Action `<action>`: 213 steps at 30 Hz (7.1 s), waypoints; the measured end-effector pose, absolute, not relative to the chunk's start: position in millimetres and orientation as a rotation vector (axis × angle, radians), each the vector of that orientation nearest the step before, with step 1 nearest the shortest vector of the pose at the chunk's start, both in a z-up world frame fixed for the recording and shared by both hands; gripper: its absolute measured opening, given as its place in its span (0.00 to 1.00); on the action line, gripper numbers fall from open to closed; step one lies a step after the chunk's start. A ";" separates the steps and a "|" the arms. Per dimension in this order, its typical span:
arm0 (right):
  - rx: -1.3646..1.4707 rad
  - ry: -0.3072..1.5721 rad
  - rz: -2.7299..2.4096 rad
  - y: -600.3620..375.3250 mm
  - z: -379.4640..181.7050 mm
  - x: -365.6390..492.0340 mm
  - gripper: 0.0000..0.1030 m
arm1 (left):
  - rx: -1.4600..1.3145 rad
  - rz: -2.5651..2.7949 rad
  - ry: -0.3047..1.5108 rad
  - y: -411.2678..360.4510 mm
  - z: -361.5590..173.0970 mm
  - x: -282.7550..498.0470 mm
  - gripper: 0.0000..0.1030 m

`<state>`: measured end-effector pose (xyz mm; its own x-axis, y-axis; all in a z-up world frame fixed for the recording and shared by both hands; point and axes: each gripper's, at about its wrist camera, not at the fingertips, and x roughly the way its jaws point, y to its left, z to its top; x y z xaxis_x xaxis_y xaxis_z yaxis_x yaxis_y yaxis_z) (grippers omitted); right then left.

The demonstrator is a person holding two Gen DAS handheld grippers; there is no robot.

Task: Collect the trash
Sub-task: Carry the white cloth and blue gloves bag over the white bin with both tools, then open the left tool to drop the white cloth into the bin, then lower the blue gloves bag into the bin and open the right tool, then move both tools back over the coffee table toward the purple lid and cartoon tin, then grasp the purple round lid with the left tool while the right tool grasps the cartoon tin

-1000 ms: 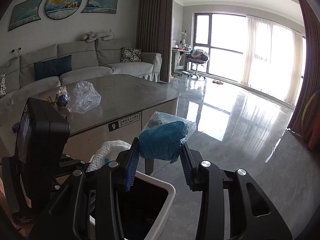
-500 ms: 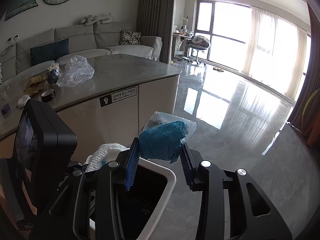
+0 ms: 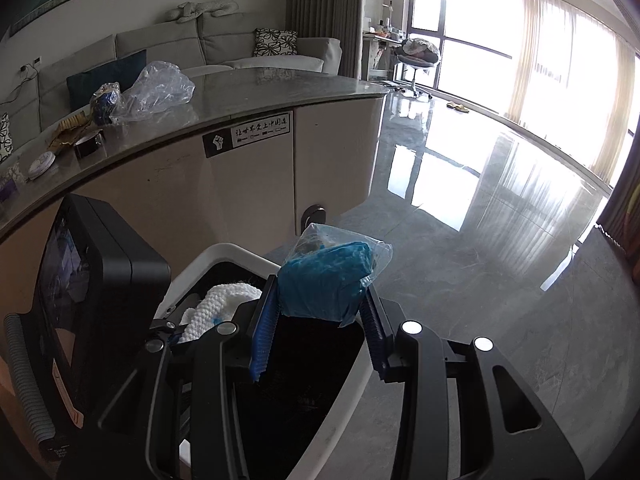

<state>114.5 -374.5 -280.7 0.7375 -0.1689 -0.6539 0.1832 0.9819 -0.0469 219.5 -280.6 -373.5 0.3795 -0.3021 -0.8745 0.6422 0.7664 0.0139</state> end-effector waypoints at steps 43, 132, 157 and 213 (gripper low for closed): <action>-0.003 0.795 -0.140 -361.4 -303.6 123.3 0.40 | 0.419 -0.504 0.931 -229.9 -336.6 232.6 0.93; -0.083 0.347 0.136 -171.6 -138.4 186.1 0.95 | -0.008 0.018 0.669 58.8 -178.7 296.3 0.96; -0.100 0.465 0.232 -98.7 -181.3 240.7 0.95 | -0.005 0.042 0.886 104.2 -227.8 344.9 0.96; -0.091 0.564 0.282 -54.1 -205.2 273.8 0.95 | 0.059 0.126 0.729 127.3 -179.3 315.4 0.45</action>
